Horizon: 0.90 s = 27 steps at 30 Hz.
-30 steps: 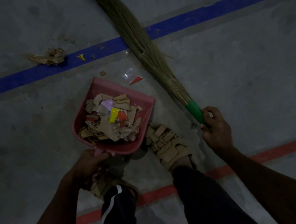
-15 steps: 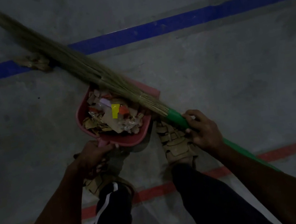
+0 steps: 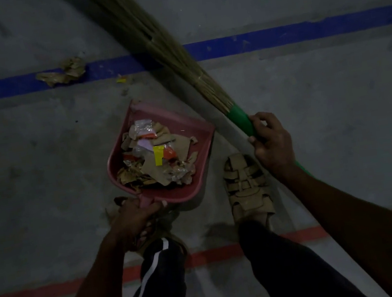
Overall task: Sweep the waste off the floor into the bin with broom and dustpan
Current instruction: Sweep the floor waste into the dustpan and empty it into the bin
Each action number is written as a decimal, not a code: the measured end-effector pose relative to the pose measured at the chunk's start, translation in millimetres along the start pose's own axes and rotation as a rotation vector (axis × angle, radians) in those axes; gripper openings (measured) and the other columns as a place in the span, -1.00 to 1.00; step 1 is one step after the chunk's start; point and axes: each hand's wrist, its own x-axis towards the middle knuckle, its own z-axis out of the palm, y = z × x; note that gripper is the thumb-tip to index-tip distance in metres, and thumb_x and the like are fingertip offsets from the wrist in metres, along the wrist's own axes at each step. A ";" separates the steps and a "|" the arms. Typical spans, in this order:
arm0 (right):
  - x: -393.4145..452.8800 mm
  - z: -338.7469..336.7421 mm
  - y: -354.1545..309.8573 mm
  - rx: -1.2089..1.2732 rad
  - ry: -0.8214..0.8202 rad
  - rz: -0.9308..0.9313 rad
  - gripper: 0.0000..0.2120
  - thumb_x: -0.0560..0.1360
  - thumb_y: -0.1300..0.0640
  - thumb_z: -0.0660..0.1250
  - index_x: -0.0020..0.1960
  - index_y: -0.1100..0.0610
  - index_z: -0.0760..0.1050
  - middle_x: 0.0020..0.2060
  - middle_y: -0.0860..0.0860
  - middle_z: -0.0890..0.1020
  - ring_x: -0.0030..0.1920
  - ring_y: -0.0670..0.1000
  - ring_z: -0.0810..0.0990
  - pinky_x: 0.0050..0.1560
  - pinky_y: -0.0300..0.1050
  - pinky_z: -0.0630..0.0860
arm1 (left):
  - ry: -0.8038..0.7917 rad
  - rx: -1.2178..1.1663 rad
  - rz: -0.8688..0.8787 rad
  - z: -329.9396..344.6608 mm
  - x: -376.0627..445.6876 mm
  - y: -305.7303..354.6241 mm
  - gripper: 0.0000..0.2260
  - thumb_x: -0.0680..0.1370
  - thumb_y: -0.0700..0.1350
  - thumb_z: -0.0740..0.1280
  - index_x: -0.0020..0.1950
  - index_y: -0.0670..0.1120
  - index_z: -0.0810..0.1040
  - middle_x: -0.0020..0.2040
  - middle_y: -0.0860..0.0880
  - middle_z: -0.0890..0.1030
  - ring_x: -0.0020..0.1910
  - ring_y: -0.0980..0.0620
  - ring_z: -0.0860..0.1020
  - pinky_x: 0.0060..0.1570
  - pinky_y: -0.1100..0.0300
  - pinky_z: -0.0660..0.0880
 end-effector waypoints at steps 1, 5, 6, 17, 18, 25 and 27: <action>5.9 2.3 -3.9 0.001 0.002 0.001 -0.56 0.40 0.22 0.40 0.28 0.21 0.54 0.22 0.11 0.53 -0.03 0.08 0.58 -0.15 -0.22 0.42 | 0.002 -0.025 0.011 -3.1 0.0 -5.8 -0.45 0.37 0.12 0.60 0.08 -0.31 0.60 -0.09 -0.59 0.48 -0.14 -0.27 0.49 -0.15 -0.15 0.39; 26.4 15.0 -20.5 -0.005 -0.035 -0.001 -0.54 0.43 0.18 0.36 0.32 0.19 0.51 0.24 0.11 0.52 0.00 0.11 0.58 -0.16 -0.20 0.41 | 0.033 -0.135 -0.020 -12.5 -12.3 -7.4 -0.60 0.51 -0.02 0.52 -0.05 -0.36 0.52 -0.38 -0.28 0.47 -0.48 -0.08 0.39 -0.41 0.22 0.34; 29.7 15.6 -21.3 -0.021 -0.047 0.006 -0.54 0.43 0.19 0.37 0.33 0.20 0.51 0.24 0.11 0.51 0.02 0.12 0.58 -0.14 -0.21 0.40 | 0.035 -0.142 -0.025 -12.0 -12.7 -7.9 -0.65 0.53 -0.07 0.49 -0.07 -0.36 0.52 -0.38 -0.23 0.46 -0.51 -0.04 0.36 -0.45 0.26 0.30; 34.4 30.0 -39.7 -0.127 -0.296 -0.183 -0.52 0.40 0.11 0.33 0.31 0.19 0.52 0.24 0.07 0.49 -0.14 0.11 0.60 -0.27 -0.14 0.52 | 0.105 -0.194 -0.019 -44.8 -0.3 7.2 -0.52 0.58 -0.15 0.42 -0.52 -0.08 0.36 -0.56 -0.07 0.27 -0.67 0.05 0.20 -0.56 0.32 0.18; 33.6 29.2 -39.9 -0.131 -0.315 -0.215 -0.52 0.39 0.12 0.32 0.31 0.19 0.52 0.23 0.07 0.50 -0.15 0.12 0.61 -0.28 -0.15 0.51 | 0.096 -0.181 -0.016 -48.5 0.2 11.1 -0.52 0.58 -0.16 0.42 -0.52 -0.08 0.36 -0.56 -0.07 0.27 -0.67 0.05 0.21 -0.57 0.32 0.18; 28.3 22.7 -51.5 -0.132 -0.419 -0.431 -0.55 0.43 0.12 0.16 0.30 0.16 0.51 0.22 0.10 0.53 -0.19 0.14 0.64 -0.40 -0.05 0.54 | 0.111 -0.127 -0.018 -70.2 -2.1 17.2 -0.52 0.56 -0.16 0.44 -0.54 -0.04 0.42 -0.58 -0.06 0.30 -0.66 0.04 0.22 -0.56 0.32 0.18; 29.6 22.1 -57.3 -0.099 -0.400 -0.433 -0.58 0.45 0.17 0.22 0.29 0.18 0.52 0.22 0.11 0.53 -0.17 0.12 0.64 -0.38 -0.04 0.54 | 0.110 -0.152 -0.019 -71.9 -8.0 15.0 -0.52 0.57 -0.15 0.43 -0.54 -0.03 0.40 -0.57 -0.07 0.29 -0.65 0.05 0.21 -0.56 0.32 0.18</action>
